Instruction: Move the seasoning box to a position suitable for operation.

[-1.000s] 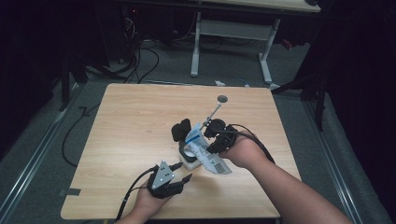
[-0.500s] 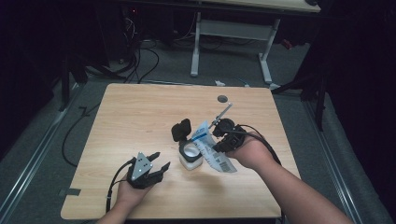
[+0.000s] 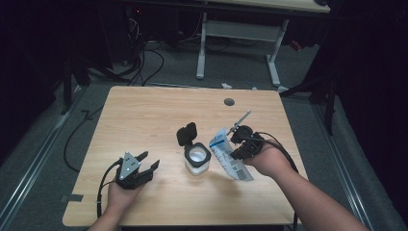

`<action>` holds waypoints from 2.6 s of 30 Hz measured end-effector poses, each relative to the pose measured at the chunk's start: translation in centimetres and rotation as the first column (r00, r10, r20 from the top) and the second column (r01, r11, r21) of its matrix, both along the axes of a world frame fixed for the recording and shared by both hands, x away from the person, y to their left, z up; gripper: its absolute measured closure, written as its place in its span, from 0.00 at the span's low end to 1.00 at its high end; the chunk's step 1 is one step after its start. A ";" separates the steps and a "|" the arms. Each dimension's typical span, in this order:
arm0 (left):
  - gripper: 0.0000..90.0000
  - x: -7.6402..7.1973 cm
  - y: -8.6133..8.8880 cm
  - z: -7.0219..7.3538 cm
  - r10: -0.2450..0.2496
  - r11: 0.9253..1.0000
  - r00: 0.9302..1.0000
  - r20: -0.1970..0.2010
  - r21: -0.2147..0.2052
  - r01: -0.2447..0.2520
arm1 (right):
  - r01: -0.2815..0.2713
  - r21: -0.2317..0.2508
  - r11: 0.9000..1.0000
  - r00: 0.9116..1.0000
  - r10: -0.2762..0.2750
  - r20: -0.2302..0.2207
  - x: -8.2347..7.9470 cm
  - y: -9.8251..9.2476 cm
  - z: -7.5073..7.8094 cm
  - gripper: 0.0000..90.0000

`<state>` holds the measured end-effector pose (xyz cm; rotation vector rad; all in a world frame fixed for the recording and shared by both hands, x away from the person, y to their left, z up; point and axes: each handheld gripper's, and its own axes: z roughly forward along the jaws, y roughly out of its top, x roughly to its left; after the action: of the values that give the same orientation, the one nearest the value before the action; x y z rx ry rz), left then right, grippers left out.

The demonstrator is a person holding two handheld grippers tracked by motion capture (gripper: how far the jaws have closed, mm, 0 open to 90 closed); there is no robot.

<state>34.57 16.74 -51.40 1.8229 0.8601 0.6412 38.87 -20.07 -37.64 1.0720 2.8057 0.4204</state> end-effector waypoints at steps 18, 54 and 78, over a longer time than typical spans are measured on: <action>0.51 0.7 0.4 -0.1 -0.006 1.000 0.999 -0.037 -0.024 0.005 | 0.136 -0.073 0.988 0.991 -0.135 0.015 2.4 -5.4 -2.2 0.98; 0.46 1.3 0.8 -0.8 -0.023 0.999 0.996 -0.092 -0.036 0.020 | 0.217 0.203 0.955 0.931 -0.265 0.251 0.0 -9.3 -3.5 0.98; 0.46 1.2 1.3 -0.9 0.008 1.000 0.994 -0.107 -0.019 -0.011 | 0.176 0.439 0.881 0.846 -0.364 0.391 -3.5 -11.4 -6.3 0.98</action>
<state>35.77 18.05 -52.28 1.8497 0.9434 0.5428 35.32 -31.47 -43.97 1.2223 2.1493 1.0740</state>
